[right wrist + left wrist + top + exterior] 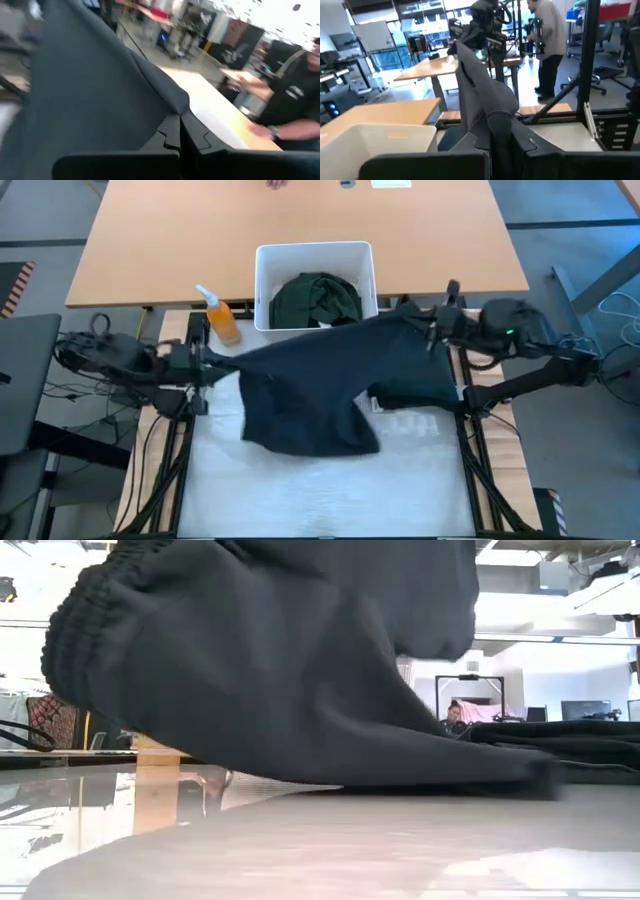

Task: Fold laundry
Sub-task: Fold the black shorts from the white laundry organizer

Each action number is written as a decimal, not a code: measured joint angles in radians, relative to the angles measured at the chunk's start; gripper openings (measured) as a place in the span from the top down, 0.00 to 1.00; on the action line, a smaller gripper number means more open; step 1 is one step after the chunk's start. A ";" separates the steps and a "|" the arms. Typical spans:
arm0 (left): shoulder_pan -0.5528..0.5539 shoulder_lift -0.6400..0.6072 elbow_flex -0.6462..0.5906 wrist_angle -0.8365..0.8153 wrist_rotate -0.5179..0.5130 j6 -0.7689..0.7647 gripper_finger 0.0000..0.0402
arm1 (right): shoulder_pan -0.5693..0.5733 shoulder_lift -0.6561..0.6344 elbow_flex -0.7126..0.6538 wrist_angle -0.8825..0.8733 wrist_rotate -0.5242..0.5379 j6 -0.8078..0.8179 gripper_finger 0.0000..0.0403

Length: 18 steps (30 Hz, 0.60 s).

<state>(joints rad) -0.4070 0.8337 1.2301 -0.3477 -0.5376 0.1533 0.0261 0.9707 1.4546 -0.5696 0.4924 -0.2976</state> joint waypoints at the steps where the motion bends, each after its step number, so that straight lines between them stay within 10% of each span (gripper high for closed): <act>1: -0.002 0.001 0.017 -0.021 0.003 -0.001 0.99 | 0.000 0.001 0.018 -0.006 -0.027 0.002 0.97; 7: -0.003 0.049 0.087 -0.175 0.059 -0.105 0.99 | -0.002 0.011 0.059 -0.087 -0.256 0.149 0.97; 18: -0.124 0.268 0.297 -0.356 0.510 -0.132 0.99 | 0.252 0.063 0.059 -0.268 -0.695 0.233 0.97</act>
<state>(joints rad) -0.5308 1.1018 1.5268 -0.7033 -0.0277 0.0213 0.2782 1.0336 1.5135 -0.8373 -0.2030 -0.0642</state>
